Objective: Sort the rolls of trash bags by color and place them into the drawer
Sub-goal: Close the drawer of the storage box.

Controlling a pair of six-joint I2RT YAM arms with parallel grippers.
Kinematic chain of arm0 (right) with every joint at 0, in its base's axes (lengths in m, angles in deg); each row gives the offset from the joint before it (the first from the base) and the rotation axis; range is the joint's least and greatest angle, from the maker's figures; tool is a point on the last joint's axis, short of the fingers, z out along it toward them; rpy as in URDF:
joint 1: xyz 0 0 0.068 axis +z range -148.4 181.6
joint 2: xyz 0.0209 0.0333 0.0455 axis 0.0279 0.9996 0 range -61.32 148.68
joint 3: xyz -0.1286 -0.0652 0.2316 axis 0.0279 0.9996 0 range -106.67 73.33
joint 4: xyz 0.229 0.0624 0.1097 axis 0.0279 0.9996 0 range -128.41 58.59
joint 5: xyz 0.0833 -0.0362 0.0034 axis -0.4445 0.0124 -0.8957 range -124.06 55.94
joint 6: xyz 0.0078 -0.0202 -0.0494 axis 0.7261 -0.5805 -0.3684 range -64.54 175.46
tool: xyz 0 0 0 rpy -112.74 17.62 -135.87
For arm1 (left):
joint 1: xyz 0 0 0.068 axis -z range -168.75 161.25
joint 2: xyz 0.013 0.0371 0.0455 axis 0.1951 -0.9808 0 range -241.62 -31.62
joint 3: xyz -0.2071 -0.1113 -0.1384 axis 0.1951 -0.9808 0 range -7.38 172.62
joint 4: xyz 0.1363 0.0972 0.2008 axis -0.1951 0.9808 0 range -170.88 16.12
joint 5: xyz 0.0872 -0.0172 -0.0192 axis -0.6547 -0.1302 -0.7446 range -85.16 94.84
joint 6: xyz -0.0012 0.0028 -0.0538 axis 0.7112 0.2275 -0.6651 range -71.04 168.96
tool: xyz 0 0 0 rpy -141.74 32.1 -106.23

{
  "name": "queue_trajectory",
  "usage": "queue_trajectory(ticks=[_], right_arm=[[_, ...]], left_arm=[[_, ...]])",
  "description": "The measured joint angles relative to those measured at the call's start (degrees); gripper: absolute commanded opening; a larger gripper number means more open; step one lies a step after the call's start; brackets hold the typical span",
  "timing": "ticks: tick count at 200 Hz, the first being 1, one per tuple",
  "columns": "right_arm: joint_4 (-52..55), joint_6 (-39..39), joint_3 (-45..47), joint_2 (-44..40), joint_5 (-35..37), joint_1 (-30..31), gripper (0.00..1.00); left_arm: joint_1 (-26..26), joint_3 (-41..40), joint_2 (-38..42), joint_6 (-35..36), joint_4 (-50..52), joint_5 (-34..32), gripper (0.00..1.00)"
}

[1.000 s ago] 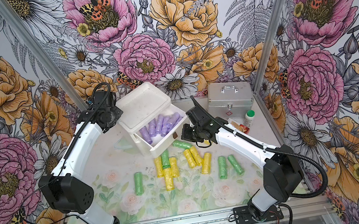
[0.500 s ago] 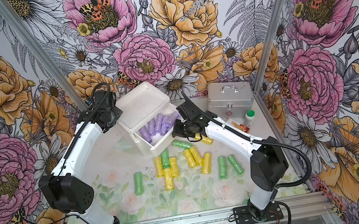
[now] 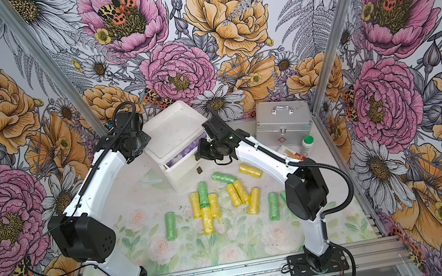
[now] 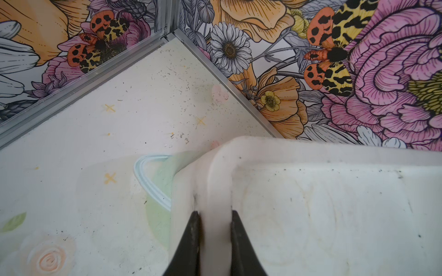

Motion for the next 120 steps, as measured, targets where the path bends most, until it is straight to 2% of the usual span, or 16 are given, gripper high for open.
queue_trajectory(ticks=[29, 51, 71, 96, 120], right_arm=[[-1.0, 0.0, -6.8, 5.8, -1.3, -0.5, 0.01], [0.9, 0.4, -11.5, 8.9, -2.1, -0.9, 0.05], [2.1, 0.6, -13.2, 9.8, -2.6, -1.2, 0.18], [2.6, -0.2, -11.4, 9.3, -2.7, -1.9, 0.44], [-4.8, -0.6, -1.0, 5.0, -4.8, -3.0, 0.52]], left_arm=[[0.1, 0.4, -0.3, 0.0, 0.2, 0.0, 0.0], [0.2, 0.7, -0.5, -0.6, 0.4, -0.4, 0.0], [0.2, 0.9, -0.8, -1.1, 0.7, -0.7, 0.0], [0.2, 1.0, -0.8, -1.1, 0.8, -0.8, 0.0], [0.2, 1.0, -0.9, -0.6, 0.7, -0.6, 0.0]])
